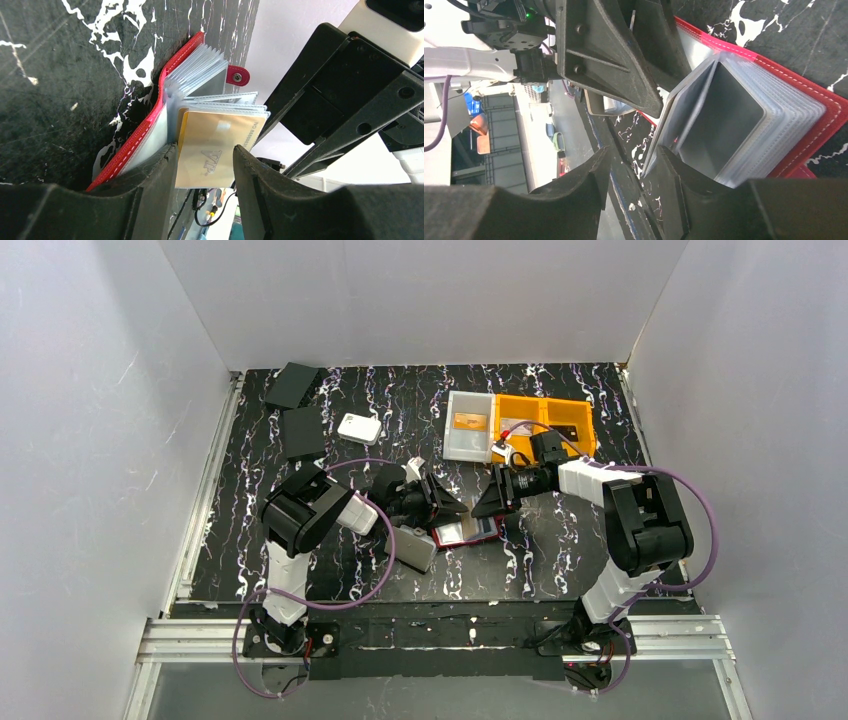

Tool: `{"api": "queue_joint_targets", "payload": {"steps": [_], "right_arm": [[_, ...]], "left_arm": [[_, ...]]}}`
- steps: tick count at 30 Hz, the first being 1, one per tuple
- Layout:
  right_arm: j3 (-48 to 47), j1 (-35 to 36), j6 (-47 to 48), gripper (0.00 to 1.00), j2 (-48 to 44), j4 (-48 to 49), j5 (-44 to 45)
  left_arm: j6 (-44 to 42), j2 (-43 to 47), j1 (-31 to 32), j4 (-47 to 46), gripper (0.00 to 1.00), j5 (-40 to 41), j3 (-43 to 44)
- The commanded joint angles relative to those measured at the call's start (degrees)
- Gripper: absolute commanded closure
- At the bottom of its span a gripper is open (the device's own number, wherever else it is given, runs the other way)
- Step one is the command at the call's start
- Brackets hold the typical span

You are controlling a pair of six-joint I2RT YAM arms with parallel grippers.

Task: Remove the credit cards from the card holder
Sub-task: Remove the credit card from the card holder.

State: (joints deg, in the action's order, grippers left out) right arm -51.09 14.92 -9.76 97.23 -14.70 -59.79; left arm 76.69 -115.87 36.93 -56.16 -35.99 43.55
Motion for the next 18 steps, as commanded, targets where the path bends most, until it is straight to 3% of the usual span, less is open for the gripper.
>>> {"api": "queue_joint_targets", "payload": {"steps": [1,5,9,12,15,18], "right_arm": [[-0.63,0.46,0.24,0.51,1.42,-0.25,3.67],[-1.84,0.46,2.78,0.48,2.22,-3.49,8.80],[-2.03,0.48,3.31,0.42,2.39,-4.02,7.81],[-2.07,0.64,3.30,0.42,2.36,-3.78,7.94],[-1.93,0.73,2.54,0.61,2.50,-2.79,8.73],[-1.97,0.66,2.05,0.71,3.42,-2.02,9.62]], "left_arm": [[-0.66,1.85,0.82,-2.55,0.57,-1.34,0.35],[-0.66,1.84,0.84,-2.51,0.57,-1.53,0.53],[-0.62,1.58,0.85,-2.55,0.57,-1.68,0.74],[-0.57,1.44,0.86,-2.63,0.57,-1.78,1.00],[-0.43,1.39,0.83,-2.59,0.57,-1.96,1.18],[-0.41,1.40,0.82,-2.95,0.57,-2.13,1.21]]}}
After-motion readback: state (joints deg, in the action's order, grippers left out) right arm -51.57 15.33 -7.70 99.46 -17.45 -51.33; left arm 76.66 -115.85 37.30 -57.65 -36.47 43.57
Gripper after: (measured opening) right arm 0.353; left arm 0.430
